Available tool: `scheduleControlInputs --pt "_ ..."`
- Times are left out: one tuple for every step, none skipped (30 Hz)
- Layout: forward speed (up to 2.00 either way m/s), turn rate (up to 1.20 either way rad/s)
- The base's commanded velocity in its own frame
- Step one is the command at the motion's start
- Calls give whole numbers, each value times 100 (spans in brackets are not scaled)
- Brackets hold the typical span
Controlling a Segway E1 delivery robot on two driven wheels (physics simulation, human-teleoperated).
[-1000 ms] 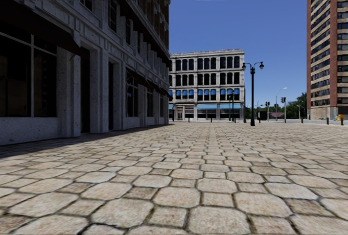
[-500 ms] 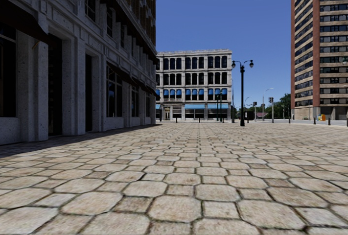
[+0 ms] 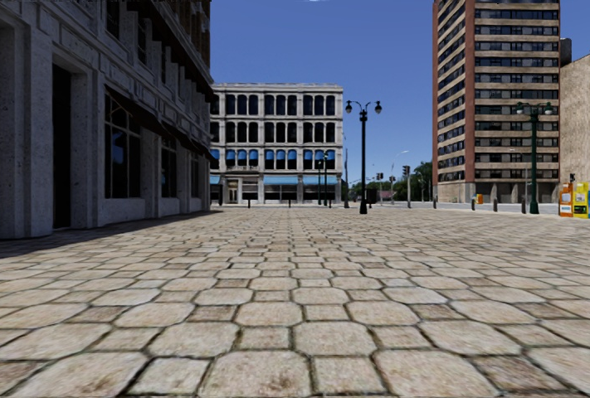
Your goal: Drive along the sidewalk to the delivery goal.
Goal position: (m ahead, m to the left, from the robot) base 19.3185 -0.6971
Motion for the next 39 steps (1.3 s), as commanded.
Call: scheduleControlInputs --pt "200 -93" --pt "200 -93" --pt "200 -19" --pt "200 -8" --pt "200 -4" --pt "200 -4" --pt "200 -4" --pt "200 -3" --pt "200 -3" --pt "200 -2" --pt "200 -2" --pt "200 -2" --pt "200 -2" --pt "200 -2" --pt "200 -2" --pt "200 -2" --pt "200 -2" --pt "200 -2" --pt "200 -2" --pt "200 -2" --pt "200 -2" --pt "200 -2" --pt "200 -2" --pt "200 -2" --pt "200 -1" --pt "200 0" --pt "200 0" --pt "200 0" --pt "200 0" --pt "200 0" --pt "200 0" --pt "200 0" --pt "200 0" --pt "200 0" --pt "200 0" --pt "200 0" --pt "200 0" --pt "200 54" --pt "200 65"
